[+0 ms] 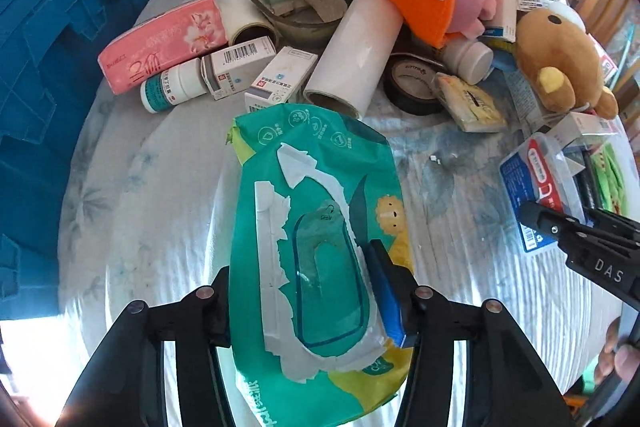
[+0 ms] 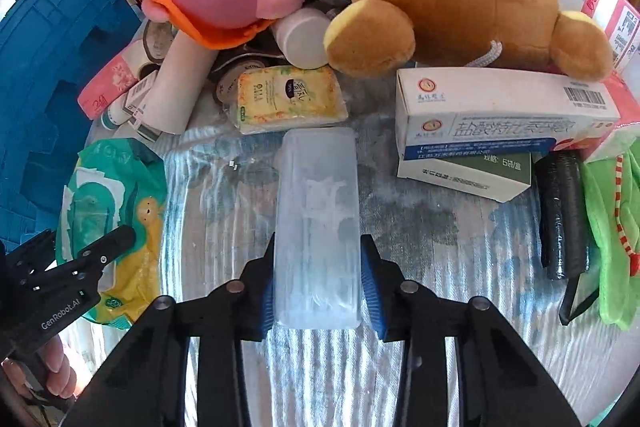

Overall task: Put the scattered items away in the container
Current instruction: 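Lift the wet-wipe pack and clear box and carry both toward the blue crate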

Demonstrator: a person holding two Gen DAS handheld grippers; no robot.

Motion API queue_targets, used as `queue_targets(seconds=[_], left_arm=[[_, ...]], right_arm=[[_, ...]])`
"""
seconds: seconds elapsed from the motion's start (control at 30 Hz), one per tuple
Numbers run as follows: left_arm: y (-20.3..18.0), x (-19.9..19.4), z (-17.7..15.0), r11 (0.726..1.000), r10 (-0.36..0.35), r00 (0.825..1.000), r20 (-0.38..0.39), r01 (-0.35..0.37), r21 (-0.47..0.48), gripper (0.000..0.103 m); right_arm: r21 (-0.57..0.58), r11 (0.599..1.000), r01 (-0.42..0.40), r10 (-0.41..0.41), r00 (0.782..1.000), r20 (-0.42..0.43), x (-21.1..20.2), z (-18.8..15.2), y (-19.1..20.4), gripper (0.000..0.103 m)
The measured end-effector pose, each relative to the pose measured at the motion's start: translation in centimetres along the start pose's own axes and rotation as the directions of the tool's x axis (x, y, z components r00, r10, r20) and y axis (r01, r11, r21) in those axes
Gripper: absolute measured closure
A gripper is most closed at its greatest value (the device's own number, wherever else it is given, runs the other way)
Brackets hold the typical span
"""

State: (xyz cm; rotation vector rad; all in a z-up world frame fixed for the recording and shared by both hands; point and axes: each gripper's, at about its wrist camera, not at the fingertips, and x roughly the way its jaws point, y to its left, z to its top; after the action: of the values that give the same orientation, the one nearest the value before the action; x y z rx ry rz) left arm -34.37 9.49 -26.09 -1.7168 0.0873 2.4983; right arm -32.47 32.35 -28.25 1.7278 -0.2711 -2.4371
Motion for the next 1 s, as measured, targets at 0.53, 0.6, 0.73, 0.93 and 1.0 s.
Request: queue_targets(seconds=[0.53,0.6,0.73,0.93,1.0], left_arm=[[-0.7,-3.0,-2.6,0.999,0.001,0.998,0.062,-0.003,0.032,0.052],[-1.0,-2.3,-3.1,1.000,0.010,0.999,0.034,-0.011,0.022,0.052],[-1.7,-1.5,-3.4,0.999,0.017,0.999,0.028,-0.018,0.033,0.052],[-2.3,-1.0,-3.5,0.999,0.016,1.000,0.026,-0.017,0.030,0.052],[-2.4,-1.1,-3.6,0.999,0.017,0.999,0.031,-0.017,0.028,0.052]], right_arm=[[-0.073,0.997,0.018,-0.018,1.000,-0.001,-1.8,-3.3,0.8,0.061],[-0.079,0.997,0.016,-0.015,1.000,0.012,-2.2,-3.0,0.8,0.038],[-0.080,0.997,0.013,-0.010,0.999,0.034,-2.6,-1.6,1.0,0.013],[-0.099,0.993,0.058,-0.060,0.998,-0.010,0.7,-1.6,1.4,0.070],[-0.119,0.991,0.059,-0.059,0.998,0.008,0.3,-1.8,1.7,0.070]])
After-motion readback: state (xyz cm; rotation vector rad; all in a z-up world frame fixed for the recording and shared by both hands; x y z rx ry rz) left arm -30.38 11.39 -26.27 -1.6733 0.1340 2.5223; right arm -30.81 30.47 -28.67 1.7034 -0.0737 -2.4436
